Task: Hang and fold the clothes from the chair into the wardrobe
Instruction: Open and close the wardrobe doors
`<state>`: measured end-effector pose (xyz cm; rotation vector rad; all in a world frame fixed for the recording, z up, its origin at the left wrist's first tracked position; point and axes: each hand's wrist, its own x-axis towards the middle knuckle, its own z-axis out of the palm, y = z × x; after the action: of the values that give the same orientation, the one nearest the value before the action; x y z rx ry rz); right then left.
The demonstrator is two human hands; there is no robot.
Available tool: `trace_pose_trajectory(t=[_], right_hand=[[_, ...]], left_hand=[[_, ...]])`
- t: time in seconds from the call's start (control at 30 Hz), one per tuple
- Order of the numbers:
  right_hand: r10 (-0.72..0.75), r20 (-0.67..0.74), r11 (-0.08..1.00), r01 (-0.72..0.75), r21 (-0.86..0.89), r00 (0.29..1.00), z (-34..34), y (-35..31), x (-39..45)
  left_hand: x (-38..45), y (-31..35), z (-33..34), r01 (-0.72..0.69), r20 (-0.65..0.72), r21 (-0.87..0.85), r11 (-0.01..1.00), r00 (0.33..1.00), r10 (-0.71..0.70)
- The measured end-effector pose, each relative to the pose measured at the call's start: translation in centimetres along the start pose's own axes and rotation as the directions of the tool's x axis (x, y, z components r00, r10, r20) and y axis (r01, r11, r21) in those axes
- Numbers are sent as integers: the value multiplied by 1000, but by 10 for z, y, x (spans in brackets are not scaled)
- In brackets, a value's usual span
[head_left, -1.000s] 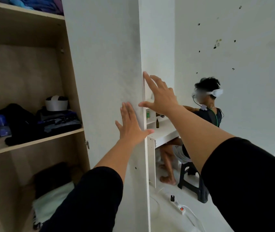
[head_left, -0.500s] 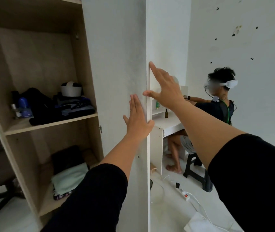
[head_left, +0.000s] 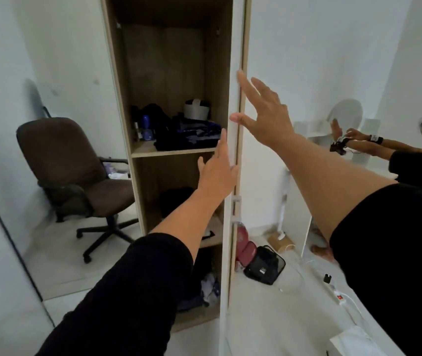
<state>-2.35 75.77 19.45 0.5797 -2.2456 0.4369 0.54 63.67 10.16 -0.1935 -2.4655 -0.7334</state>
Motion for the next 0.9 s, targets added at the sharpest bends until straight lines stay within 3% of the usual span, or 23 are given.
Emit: trace_pose_trajectory(t=[0.2,0.37,0.53,0.67,0.9], right_hand=[[-127,42,989,123,85,991,43,-50,40],[-251,12,968,251,23,968,85,-63,80],[-342,57,935,345,-82,938,134,-65,119],[-361,68,926,366,-92,930,165,-81,151],[-309,157,941,326,-96,938,223,-59,196]], left_hand=[[3,-63,-45,33,-79,144,989,997,-22],[20,-117,-64,34,-124,311,950,992,4],[55,-162,-68,151,-228,523,839,973,-33],[88,-196,-67,224,-257,689,689,965,-56],[139,-243,-55,319,-283,799,510,948,-149]])
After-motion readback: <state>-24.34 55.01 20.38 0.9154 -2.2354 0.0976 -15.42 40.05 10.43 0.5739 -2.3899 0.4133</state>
